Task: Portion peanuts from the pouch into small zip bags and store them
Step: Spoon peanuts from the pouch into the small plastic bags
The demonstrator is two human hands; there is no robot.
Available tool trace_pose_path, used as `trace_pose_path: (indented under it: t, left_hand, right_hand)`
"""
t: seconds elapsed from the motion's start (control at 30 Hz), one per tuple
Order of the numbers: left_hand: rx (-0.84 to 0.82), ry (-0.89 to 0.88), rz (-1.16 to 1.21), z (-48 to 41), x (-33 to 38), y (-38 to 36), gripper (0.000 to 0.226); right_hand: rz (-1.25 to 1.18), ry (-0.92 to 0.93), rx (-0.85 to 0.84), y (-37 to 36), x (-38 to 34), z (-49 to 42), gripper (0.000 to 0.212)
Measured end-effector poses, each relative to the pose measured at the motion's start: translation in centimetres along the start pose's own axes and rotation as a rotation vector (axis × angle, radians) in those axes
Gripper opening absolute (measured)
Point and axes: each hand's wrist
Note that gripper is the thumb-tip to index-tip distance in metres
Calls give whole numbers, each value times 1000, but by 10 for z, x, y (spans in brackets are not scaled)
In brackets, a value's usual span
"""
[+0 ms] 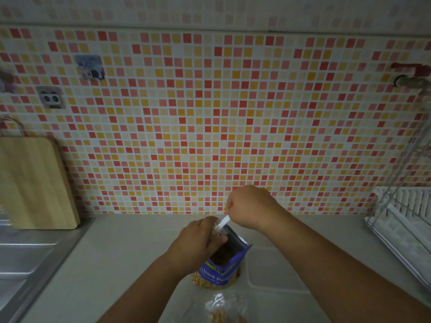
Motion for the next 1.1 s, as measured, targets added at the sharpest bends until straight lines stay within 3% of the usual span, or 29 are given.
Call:
trace_pose_path:
  t: [0.07, 0.2, 0.33, 0.4, 0.47, 0.53, 0.6, 0.67, 0.73, 0.8, 0.9, 1.03, 1.1]
  left_hand:
    - [43, 2, 106, -1, -1, -2, 45]
    - [141, 51, 332, 2, 4, 4, 28]
    - [206, 187, 619, 9, 5, 14, 16]
    - [229, 257, 829, 16, 4, 19, 24]
    - [260, 301, 1067, 20, 4, 22, 39]
    - [269, 355, 1299, 21, 6, 24, 39]
    - [242, 385, 1446, 24, 11, 26, 36]
    - [221, 372, 1498, 28, 16, 25, 40]
    - [192, 345, 1495, 33, 22, 24, 45]
    - [149, 333, 1451, 38, 26, 19, 47]
    - [86, 324, 1342, 45, 28, 10, 52]
    - [66, 279, 1266, 52, 27, 6, 52]
    - [139, 262, 1239, 55, 21, 9, 50]
  right_hand:
    - [170, 118, 30, 9, -10, 7, 23]
    - [328, 311, 283, 33, -13, 29, 26]
    - [269, 183, 561, 35, 6, 37, 24]
    - [244, 87, 476, 18, 13, 36, 25]
    - [227, 47, 253, -12, 15, 33, 26]
    - [217, 49, 97, -44, 14, 32, 25]
    - [187, 53, 52, -68, 14, 33, 28]
    - [134, 51, 116, -79, 13, 34, 30]
    - [-48, 18, 290, -80, 7, 35, 36]
    - [-508, -18, 363, -76, -4, 41, 37]
    - [-1150, -82, 196, -69, -23, 54, 21]
    - [-1291, -163, 210, -78, -31, 61, 23]
    - [-1334, -145, 245, -82, -29, 63, 21]
Point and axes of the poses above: each hand's wrist, its own z-axis away from the middle knuckle, its own y-axis out of the back of the hand, x = y × z, and after that the axes turned 2 degrees about z, right-handed
